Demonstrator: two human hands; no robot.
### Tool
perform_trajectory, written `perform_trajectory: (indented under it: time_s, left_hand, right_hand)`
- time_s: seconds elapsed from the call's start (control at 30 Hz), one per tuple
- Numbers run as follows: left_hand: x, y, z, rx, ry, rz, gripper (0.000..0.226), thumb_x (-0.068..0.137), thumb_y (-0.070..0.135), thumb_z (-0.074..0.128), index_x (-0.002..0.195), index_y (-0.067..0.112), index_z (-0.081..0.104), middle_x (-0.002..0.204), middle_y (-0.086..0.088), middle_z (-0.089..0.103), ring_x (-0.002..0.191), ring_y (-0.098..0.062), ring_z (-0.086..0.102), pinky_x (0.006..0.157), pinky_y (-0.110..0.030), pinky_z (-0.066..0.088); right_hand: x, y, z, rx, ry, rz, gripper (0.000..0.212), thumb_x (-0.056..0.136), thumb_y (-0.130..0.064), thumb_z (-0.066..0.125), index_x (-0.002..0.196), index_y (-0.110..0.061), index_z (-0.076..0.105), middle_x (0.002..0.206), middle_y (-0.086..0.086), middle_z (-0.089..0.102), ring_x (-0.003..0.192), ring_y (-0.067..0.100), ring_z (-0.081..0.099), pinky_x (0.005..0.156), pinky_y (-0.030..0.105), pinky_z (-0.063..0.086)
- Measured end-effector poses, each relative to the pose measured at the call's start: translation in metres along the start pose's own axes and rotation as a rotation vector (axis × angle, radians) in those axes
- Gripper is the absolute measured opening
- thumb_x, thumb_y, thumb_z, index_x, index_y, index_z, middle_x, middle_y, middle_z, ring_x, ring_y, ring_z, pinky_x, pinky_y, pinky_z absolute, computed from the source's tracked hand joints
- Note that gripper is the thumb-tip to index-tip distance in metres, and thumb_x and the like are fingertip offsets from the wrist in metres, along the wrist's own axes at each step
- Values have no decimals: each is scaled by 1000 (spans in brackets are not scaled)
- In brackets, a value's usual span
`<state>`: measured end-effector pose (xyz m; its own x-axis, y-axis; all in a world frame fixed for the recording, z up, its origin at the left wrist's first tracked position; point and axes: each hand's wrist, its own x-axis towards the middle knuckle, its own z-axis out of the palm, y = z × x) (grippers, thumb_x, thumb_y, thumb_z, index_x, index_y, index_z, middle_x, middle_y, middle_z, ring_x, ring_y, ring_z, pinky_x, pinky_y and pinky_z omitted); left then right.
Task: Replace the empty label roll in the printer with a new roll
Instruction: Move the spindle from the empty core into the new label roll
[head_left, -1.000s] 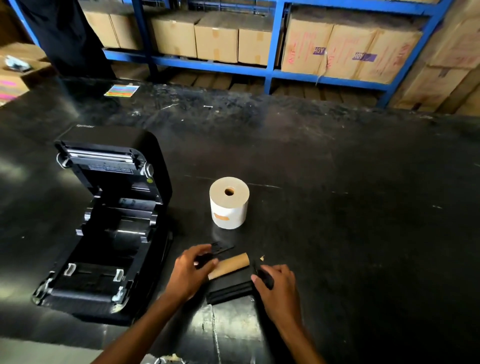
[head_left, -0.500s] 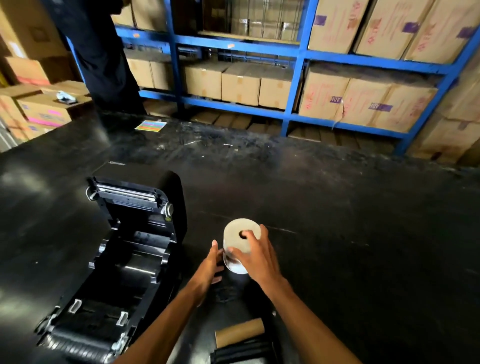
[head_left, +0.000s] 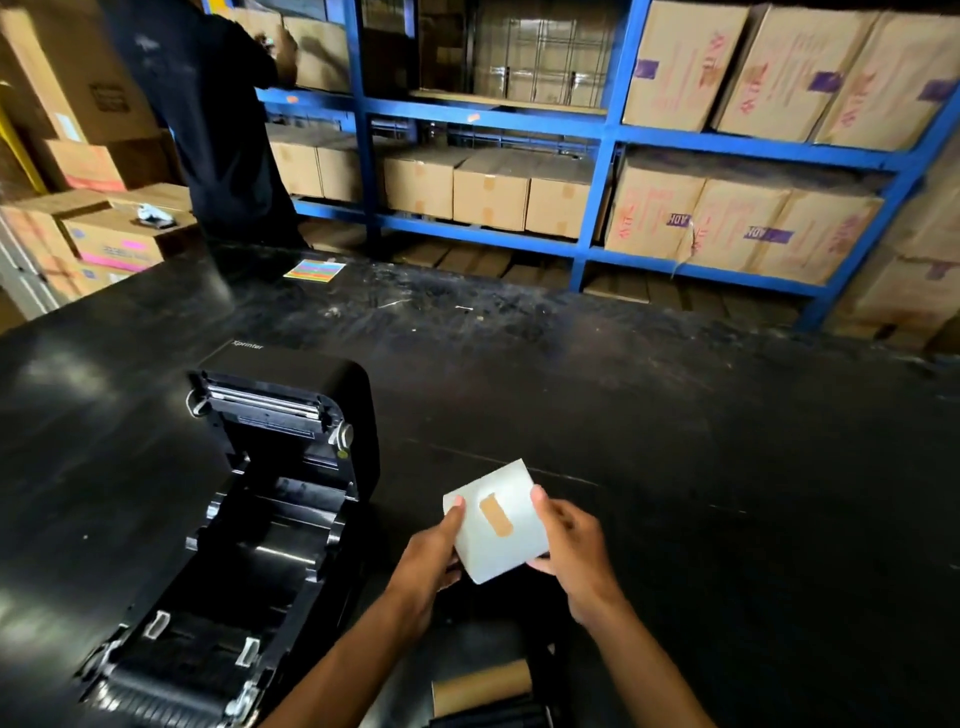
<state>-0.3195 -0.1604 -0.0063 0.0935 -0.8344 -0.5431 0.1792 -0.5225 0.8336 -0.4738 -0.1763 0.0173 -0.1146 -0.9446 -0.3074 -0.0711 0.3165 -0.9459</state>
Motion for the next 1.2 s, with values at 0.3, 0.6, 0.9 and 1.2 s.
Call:
perform_trajectory:
  time_s: [0.3,0.6,0.9,1.2]
  left_hand:
    - [-47,9,25,-136,-62,157,34,82,28,69,96,-3,71,90,-20,76,80,-33,73,64,-34,58]
    - [-70,-7,32,-62,-103,189,38,79,32,72,99,-1,69,96,-21,75,90,-38,71,83,-48,58]
    - [-80,1,39,-148,-106,29,26,84,27,67,85,1,65,57,-7,73,47,-18,69,38,-26,51]
    - [-79,-3,17,-198,-65,1,20,85,29,65,81,9,62,51,0,71,41,-13,66,34,-26,50]
  right_hand:
    - [-49,18,-22,-510,327,-563,39,88,-42,47,123,-28,59,147,0,40,137,18,28,111,27,18]
    - [-74,31,-24,-626,382,-854,20,80,-34,57,77,-19,69,137,10,53,130,16,32,104,26,20]
    - [-106,54,-48,-203,298,-688,14,78,-33,57,72,-22,64,130,-8,54,128,4,37,104,14,26]
    - [-79,160,-95,-664,238,-150,11,76,-25,73,81,-22,63,145,4,42,139,23,25,106,38,17]
